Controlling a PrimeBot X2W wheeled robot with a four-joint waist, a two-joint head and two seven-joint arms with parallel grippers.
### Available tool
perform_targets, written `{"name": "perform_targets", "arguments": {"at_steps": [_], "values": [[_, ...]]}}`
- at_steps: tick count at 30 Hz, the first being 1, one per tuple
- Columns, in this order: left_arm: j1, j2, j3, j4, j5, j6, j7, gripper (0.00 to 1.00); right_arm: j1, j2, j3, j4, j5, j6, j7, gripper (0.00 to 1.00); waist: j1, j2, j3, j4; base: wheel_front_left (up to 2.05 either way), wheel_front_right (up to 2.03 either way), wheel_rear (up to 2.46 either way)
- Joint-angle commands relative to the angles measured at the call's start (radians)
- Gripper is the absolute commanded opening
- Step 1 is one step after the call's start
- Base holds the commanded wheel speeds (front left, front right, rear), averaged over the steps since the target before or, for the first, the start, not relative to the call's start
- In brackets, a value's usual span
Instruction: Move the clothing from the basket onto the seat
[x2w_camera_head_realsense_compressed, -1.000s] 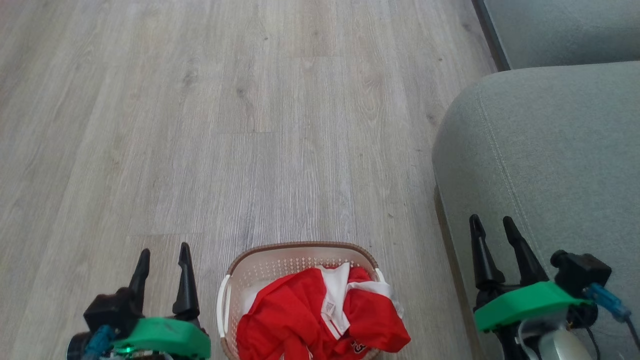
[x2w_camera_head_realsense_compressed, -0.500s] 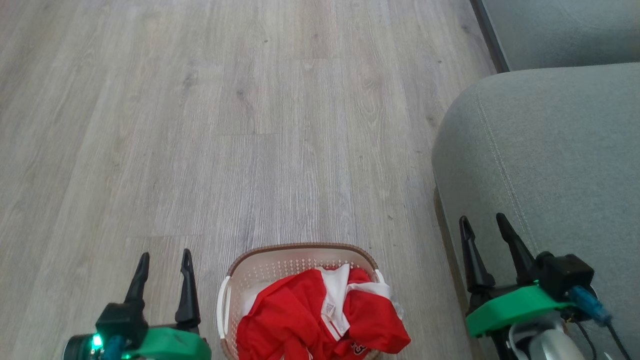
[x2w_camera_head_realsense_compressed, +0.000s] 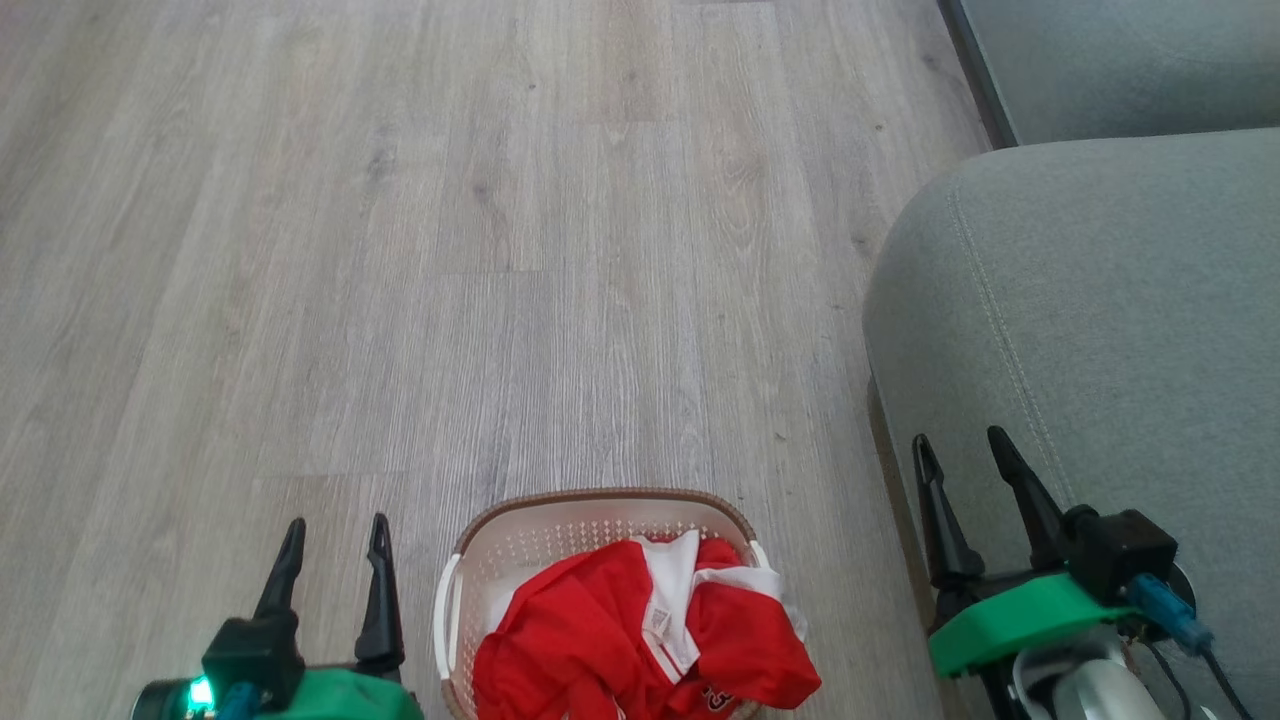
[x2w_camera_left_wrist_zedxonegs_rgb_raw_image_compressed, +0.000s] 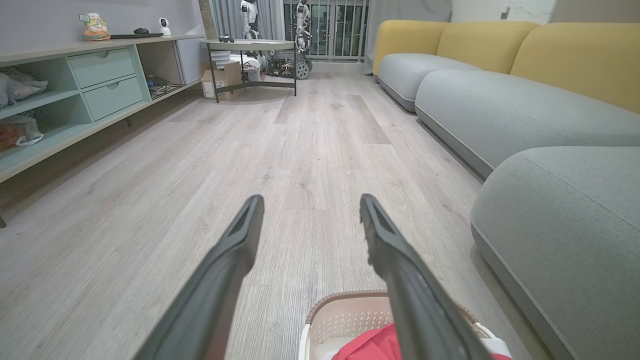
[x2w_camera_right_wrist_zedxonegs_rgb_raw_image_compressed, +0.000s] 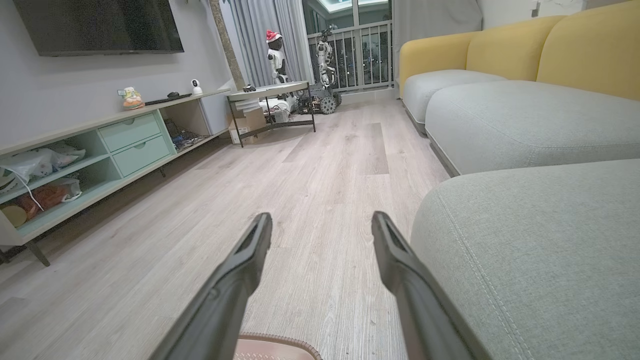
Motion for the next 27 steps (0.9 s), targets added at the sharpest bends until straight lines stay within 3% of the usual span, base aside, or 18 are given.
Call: {"name": "perform_targets", "arguments": {"at_steps": [1, 27], "values": [[-0.032, -0.004, 0.039, -0.025, 0.0, -0.004, -0.014, 1.0, -0.034, -0.011, 0.025, -0.03, -0.004, 0.0, -0.014, 1.0, 0.0, 0.0, 0.0, 0.0, 0.0, 0.0, 0.0], [-0.04, -0.005, 0.02, -0.028, -0.007, -0.001, -0.014, 1.0, -0.038, -0.011, 0.02, -0.036, -0.009, 0.0, -0.014, 1.0, 0.0, 0.0, 0.027, 0.0, 0.0, 0.0, 0.0]]}}
